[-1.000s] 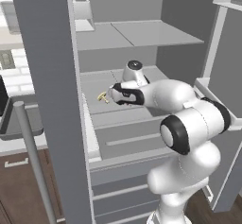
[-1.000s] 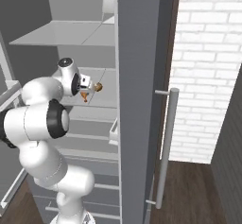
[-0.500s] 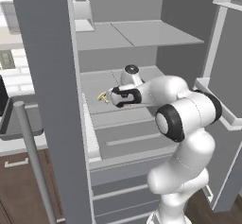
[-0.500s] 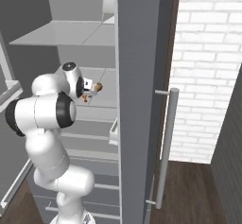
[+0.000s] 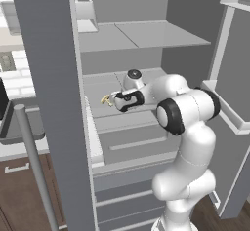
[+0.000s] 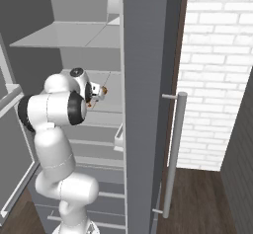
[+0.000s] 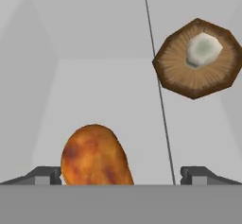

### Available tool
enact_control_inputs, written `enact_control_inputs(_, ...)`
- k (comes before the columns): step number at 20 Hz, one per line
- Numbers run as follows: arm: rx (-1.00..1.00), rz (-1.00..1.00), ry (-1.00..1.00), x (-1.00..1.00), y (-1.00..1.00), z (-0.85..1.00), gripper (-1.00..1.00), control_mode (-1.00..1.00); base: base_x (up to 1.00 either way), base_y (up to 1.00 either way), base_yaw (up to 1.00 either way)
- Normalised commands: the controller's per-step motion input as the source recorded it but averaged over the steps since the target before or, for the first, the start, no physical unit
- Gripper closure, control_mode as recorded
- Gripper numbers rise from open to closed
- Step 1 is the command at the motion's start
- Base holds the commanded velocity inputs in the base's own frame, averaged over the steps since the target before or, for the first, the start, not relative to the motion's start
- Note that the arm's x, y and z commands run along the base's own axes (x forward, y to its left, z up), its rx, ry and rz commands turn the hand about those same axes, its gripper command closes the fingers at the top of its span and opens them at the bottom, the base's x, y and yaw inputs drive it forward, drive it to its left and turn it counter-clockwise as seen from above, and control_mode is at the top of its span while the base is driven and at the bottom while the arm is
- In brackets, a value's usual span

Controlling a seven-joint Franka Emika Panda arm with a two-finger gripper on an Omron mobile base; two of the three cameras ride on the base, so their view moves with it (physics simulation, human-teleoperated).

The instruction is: Place one mushroom and one chicken drumstick in each tupperware on the nearby counter, to pack two identical lunches.

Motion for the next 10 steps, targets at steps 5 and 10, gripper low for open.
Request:
enact_control_inputs(5, 0.00, 0.00, 0.00, 0.19, 0.00, -0.41, 1.00, -1.00, 0.00, 0.00, 0.00)
enact_control_inputs(10, 0.00, 0.00, -0.01, -0.03, -0.11, -0.36, 1.00, -1.00, 0.00, 0.00, 0.00)
